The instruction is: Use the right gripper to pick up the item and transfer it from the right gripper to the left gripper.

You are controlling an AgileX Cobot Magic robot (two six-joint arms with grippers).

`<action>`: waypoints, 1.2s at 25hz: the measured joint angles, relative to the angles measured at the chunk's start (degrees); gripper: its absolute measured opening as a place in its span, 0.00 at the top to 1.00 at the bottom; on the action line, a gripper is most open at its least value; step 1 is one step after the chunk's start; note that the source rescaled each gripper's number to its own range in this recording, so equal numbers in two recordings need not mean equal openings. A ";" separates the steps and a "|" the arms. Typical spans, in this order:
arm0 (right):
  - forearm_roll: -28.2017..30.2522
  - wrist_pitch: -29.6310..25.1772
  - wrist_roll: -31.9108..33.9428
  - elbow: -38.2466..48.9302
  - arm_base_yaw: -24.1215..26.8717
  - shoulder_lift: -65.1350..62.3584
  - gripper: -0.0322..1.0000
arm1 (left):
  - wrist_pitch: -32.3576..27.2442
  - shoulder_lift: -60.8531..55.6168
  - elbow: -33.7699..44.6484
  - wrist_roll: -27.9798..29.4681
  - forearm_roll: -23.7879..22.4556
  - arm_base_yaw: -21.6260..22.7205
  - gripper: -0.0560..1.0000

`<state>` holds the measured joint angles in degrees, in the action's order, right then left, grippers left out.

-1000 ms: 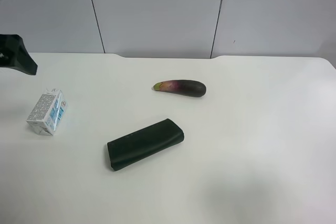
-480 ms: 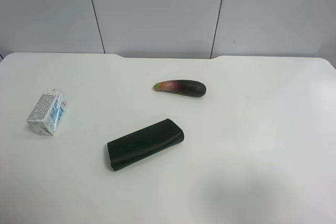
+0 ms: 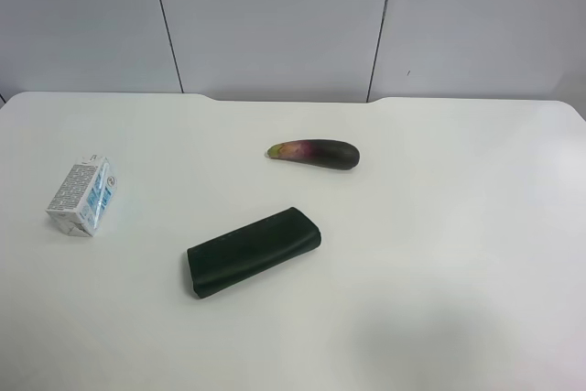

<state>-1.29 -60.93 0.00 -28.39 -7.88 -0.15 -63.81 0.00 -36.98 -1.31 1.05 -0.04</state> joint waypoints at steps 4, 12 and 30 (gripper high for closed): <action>0.00 0.00 0.00 0.00 0.00 0.00 0.00 | 0.32 -0.15 3.07 0.79 -0.27 0.00 0.00; 0.00 0.00 0.00 0.00 0.00 0.00 0.00 | 2.82 -0.15 8.02 0.81 -0.33 0.00 0.00; 0.00 0.00 0.00 0.00 0.00 0.00 0.00 | 2.99 -0.15 8.02 0.81 -0.43 0.00 0.00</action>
<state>-1.29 -60.93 0.00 -28.39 -7.88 -0.15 -60.83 -0.15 -28.96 -0.50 0.62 -0.04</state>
